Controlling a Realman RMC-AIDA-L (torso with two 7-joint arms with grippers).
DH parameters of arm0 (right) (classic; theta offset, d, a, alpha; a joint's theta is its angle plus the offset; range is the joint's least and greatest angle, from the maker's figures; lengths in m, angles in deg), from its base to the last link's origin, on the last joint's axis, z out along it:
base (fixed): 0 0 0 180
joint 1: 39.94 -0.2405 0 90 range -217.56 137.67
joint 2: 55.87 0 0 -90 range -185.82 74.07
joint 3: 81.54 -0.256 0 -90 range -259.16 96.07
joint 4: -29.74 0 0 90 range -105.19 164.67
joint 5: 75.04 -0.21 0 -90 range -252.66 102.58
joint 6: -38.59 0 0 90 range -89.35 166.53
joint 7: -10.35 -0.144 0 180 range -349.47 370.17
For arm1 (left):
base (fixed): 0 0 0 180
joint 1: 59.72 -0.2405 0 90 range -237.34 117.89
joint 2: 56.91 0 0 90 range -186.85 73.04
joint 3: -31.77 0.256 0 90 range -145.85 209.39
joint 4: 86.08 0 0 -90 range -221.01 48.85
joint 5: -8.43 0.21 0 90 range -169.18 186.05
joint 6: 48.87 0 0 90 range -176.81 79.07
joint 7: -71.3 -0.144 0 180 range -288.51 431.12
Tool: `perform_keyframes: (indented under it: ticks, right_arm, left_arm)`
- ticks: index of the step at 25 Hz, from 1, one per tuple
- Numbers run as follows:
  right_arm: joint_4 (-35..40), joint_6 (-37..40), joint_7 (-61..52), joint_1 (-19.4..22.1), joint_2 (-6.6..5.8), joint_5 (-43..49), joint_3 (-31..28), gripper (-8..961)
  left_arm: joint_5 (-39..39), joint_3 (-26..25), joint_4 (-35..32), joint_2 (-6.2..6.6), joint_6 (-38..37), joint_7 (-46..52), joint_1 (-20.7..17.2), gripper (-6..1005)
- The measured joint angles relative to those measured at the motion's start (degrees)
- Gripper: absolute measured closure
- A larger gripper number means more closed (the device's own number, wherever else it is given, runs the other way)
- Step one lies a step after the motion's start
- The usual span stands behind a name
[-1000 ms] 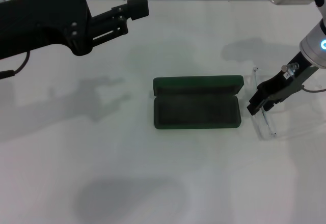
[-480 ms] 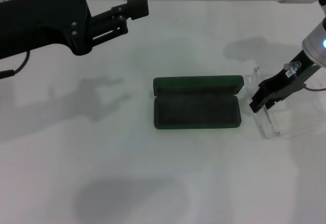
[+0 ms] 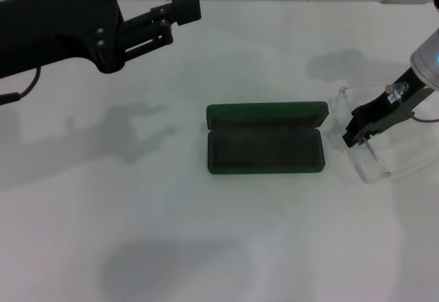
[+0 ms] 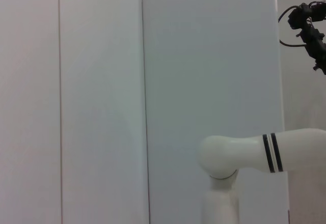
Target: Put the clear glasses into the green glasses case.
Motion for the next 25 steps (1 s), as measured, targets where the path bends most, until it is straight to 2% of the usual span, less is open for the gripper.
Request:
perform_keyframes:
  ticks: [10, 17, 21, 25]
  right_arm:
    - [1.42, -0.56, 0.51, 1.45, 0.11, 0.14, 0.30, 793]
    - [11.90, 2.47, 0.75, 6.38, 1.24, 0.29, 0.50, 800]
    - [17.33, 7.31, 0.70, 8.44, 1.36, -0.46, 0.13, 804]
    - [25.96, 12.82, 0.66, 11.69, 1.92, -2.06, -0.10, 807]
  left_arm:
    - [0.01, 0.00, 0.00, 0.00, 0.00, 0.00, -0.39, 538]
    - [-1.03, 0.00, 0.00, 0.02, 0.00, 0.23, -1.33, 538]
    - [-1.86, -0.38, 0.00, 0.12, -0.50, 0.43, -1.82, 538]
    - [-2.19, -1.94, 0.00, 0.18, -1.94, 0.75, -1.98, 537]
